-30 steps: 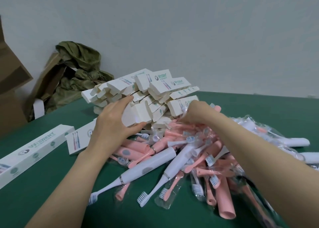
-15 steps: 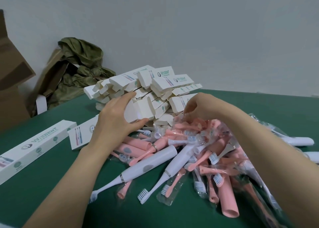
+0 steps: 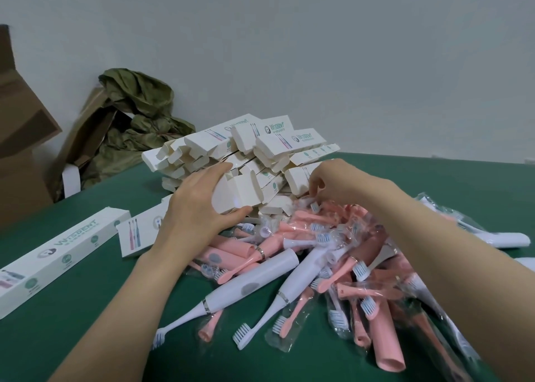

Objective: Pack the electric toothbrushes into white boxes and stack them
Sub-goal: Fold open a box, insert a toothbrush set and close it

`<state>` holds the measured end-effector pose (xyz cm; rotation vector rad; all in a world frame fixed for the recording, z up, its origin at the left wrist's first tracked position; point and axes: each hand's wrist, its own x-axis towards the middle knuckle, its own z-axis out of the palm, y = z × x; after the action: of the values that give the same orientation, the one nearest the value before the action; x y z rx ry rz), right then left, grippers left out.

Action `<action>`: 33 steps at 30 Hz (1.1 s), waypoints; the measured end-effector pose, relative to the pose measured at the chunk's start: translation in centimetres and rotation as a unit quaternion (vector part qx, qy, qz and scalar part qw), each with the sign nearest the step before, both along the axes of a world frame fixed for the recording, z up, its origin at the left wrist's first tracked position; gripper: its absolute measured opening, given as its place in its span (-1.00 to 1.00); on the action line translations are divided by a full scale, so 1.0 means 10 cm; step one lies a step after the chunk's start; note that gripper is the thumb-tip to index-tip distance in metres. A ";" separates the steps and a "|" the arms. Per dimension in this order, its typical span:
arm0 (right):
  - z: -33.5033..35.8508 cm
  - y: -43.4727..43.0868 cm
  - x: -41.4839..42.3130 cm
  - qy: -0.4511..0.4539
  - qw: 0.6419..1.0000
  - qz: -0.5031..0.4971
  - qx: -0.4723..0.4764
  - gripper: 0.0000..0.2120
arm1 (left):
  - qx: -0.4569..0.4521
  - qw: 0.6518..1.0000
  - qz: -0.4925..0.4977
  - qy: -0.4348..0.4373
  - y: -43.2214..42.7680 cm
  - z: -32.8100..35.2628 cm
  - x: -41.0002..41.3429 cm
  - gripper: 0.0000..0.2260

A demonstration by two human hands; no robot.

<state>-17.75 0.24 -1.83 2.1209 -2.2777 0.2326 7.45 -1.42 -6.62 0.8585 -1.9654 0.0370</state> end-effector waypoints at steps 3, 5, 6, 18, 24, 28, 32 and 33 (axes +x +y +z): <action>0.08 0.08 0.04 0.001 0.997 0.064 -0.037 -0.93 | -0.002 1.000 0.000 0.000 -0.01 -0.01 -0.01 -0.38; 0.14 0.19 0.10 -0.052 0.990 0.097 -0.091 -0.93 | -0.006 1.000 0.001 -0.001 -0.02 -0.02 -0.02 -0.38; 0.18 0.25 0.17 -0.101 0.981 0.112 -0.124 -0.94 | -0.005 1.000 0.001 -0.002 -0.02 -0.02 -0.02 -0.38; 0.09 0.39 0.87 -0.280 0.939 0.084 -0.181 -0.92 | -0.007 1.000 0.001 0.003 -0.02 -0.03 -0.02 -0.39; 0.10 0.39 0.99 -0.200 0.950 0.134 -0.197 -0.92 | -0.019 1.000 -0.007 -0.001 -0.04 -0.04 -0.01 -0.38; 0.10 0.31 1.00 -0.249 0.939 0.096 -0.216 -0.92 | -0.027 1.000 -0.006 -0.013 -0.05 -0.04 0.00 -0.38; 0.06 0.29 1.05 -0.281 0.934 0.114 -0.190 -0.95 | -0.026 0.999 -0.015 -0.021 -0.03 -0.04 -0.01 -0.37; 0.05 0.29 1.06 -0.265 0.942 0.120 -0.165 -0.94 | -0.021 0.999 -0.017 -0.022 -0.02 -0.04 -0.02 -0.36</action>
<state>-7.12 3.18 -1.31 2.3421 -1.9770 1.2315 7.30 -1.67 -6.97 0.8024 -2.0130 0.0782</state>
